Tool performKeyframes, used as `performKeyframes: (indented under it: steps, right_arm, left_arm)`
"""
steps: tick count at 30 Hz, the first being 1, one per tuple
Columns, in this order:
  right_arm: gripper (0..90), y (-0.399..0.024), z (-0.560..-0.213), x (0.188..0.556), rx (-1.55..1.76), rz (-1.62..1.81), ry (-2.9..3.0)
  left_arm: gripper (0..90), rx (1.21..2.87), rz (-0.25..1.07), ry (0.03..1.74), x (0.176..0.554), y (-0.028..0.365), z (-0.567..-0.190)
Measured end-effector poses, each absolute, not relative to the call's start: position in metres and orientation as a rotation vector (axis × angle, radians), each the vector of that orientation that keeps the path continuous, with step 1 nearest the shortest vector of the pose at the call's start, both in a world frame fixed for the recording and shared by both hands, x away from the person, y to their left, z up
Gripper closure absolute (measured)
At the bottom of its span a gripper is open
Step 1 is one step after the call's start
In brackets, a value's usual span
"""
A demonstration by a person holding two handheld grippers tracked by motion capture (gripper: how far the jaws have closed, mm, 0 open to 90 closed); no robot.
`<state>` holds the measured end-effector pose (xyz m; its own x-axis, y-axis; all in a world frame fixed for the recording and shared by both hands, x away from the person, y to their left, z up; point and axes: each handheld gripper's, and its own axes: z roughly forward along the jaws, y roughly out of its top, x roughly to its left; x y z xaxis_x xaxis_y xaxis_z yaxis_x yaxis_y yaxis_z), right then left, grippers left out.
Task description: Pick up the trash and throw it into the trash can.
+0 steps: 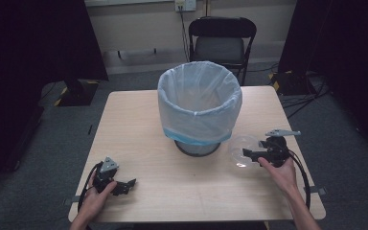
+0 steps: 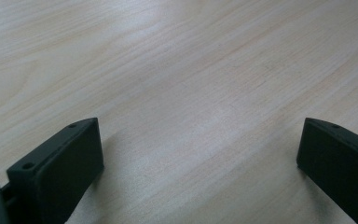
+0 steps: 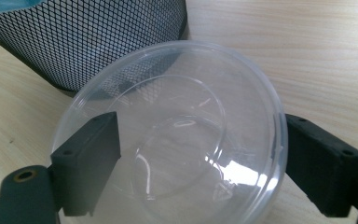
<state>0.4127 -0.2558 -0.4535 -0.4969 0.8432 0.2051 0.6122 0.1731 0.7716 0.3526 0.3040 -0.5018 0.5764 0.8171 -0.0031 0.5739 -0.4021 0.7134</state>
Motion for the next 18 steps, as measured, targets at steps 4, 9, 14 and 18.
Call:
performKeyframes:
  steps: [4,9,14,18]
  right_arm:
    - [36.3,-0.253,-0.448,0.405,1.366,1.242,2.147]
    - [53.3,-0.247,-0.439,0.393,1.327,1.246,2.104]
    - [64.7,-0.243,-0.431,0.379,1.32,1.267,2.071]
    - [78.3,-0.239,-0.43,0.367,1.307,1.311,2.077]
  left_arm:
    - [0.0,2.126,0.459,1.104,0.353,0.304,-0.502]
    - [0.0,2.126,0.459,1.104,0.353,0.304,-0.502]
    - [0.0,2.126,0.459,1.104,0.353,0.304,-0.502]
    - [0.0,2.126,0.459,1.105,0.353,0.304,-0.502]
